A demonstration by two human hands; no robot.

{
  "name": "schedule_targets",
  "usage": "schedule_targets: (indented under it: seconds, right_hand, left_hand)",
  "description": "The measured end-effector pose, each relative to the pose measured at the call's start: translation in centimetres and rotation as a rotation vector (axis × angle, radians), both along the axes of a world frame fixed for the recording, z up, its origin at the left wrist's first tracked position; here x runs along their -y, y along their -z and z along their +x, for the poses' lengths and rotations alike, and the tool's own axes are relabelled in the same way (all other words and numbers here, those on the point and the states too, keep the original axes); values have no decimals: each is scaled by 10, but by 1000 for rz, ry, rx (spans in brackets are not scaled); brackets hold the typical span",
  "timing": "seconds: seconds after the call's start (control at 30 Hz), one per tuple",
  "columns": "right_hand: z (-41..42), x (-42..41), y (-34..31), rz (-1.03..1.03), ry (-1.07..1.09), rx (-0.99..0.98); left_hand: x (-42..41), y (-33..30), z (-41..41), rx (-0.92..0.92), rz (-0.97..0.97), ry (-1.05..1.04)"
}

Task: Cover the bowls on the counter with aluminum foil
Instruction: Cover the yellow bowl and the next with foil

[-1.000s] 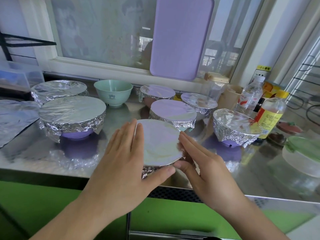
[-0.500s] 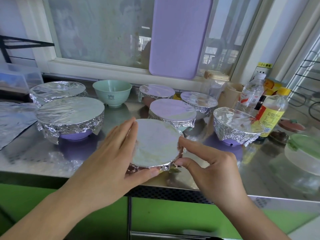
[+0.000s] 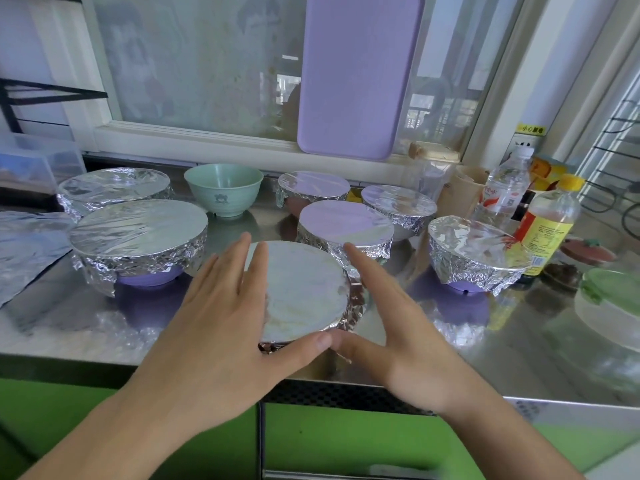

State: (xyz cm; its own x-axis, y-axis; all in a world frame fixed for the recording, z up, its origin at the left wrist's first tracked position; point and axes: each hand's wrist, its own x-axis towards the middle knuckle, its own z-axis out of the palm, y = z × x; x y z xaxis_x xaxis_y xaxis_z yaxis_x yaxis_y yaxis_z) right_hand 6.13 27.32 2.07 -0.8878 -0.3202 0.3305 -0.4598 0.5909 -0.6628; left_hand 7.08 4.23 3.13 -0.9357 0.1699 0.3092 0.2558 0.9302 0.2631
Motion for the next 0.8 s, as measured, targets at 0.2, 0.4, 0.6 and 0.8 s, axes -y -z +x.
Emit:
schedule_targets:
  seconds: [0.2, 0.4, 0.6, 0.8]
  right_hand:
    - [4, 10, 1, -189, -128, 95]
    - [0, 8, 4, -377, -39, 180]
    - [-27, 24, 2, -353, 69, 163]
    - [-31, 22, 4, -312, 83, 184]
  left_hand:
    - [9, -1, -3, 38, -7, 74]
    - [13, -25, -12, 151, 0, 147]
    - [-13, -30, -50, 166, -105, 206]
    - [-13, -30, -59, 242, -173, 187]
